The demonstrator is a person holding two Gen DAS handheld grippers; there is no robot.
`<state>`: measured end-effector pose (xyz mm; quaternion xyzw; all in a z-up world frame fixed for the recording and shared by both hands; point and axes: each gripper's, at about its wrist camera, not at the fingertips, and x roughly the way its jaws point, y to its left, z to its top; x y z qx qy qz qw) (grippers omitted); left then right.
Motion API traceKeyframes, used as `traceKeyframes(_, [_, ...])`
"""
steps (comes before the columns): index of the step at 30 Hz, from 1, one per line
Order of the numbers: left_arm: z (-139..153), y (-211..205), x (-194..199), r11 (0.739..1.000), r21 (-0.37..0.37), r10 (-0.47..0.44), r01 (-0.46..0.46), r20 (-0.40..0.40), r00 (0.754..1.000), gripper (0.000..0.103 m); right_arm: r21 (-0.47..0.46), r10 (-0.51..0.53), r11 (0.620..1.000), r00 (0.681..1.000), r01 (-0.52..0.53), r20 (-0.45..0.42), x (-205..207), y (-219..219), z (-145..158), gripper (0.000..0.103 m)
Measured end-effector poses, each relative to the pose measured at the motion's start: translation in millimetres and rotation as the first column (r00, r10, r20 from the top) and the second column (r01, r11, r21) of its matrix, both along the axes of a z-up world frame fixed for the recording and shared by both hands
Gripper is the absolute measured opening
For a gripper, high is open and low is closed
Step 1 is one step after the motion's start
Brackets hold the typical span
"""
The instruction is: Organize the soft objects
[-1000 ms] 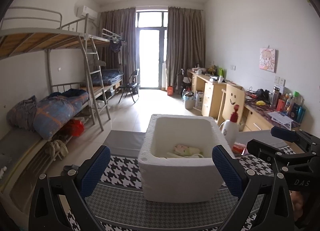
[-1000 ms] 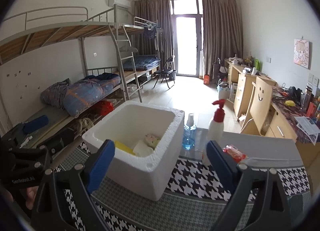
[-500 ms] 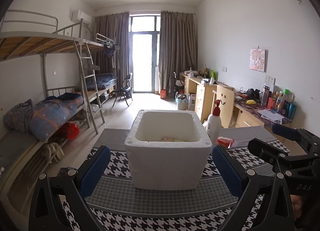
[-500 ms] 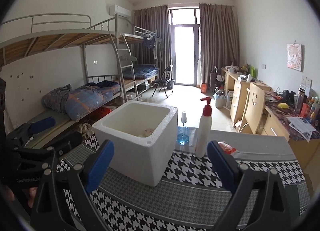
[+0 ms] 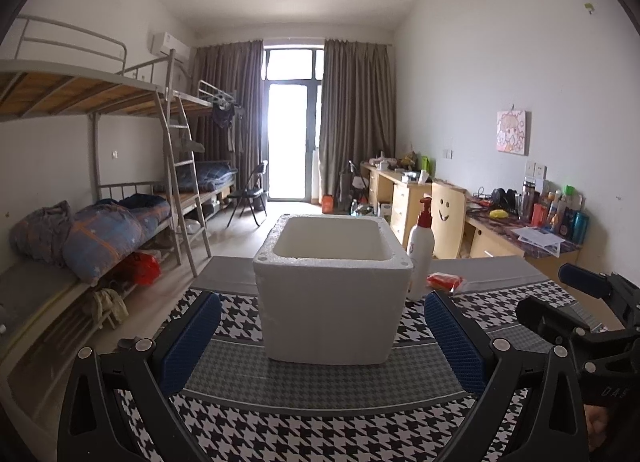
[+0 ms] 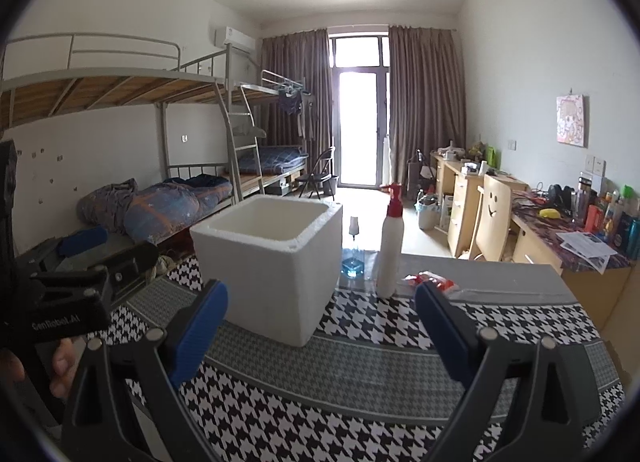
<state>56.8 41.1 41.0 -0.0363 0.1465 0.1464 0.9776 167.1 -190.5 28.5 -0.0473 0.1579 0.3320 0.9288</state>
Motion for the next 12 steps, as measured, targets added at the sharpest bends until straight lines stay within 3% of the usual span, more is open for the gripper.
traceKeyframes(12, [-16, 0, -12, 0.999, 0.017, 0.033, -0.034, 0.031, 0.999, 0.102, 0.005, -0.031, 0.999, 0.999, 0.031, 0.012, -14, -12, -23, 0.097])
